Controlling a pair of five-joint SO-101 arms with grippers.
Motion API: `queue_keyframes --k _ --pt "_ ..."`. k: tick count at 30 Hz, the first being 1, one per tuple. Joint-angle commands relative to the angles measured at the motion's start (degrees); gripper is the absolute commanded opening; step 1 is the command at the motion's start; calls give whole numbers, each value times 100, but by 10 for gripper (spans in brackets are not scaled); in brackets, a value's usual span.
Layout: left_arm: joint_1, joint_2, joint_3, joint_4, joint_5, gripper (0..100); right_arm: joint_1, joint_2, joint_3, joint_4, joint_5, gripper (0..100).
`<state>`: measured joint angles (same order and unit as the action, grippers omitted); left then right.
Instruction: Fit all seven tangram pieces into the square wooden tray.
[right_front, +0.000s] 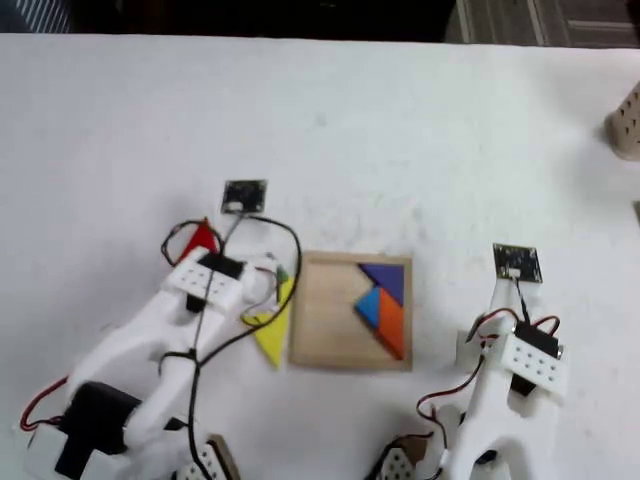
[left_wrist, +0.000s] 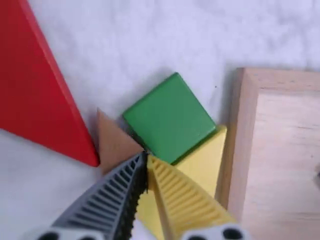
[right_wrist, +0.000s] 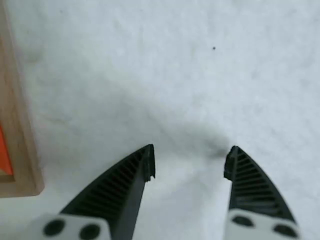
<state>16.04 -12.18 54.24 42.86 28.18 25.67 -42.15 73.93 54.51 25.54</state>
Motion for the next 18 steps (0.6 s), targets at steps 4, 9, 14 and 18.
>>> queue_keyframes --k 4,9,14,18 --pt "-585 -198 9 -105 -53 23 -48 -145 -18 -84 44 226" --pt "-998 -207 0 -246 -53 23 -48 -145 -18 -84 44 226" --pt "-936 -268 -123 -211 -53 23 -48 -145 -18 -84 44 226" --pt "-673 -330 -545 220 -53 28 -48 -145 -18 -84 44 226"
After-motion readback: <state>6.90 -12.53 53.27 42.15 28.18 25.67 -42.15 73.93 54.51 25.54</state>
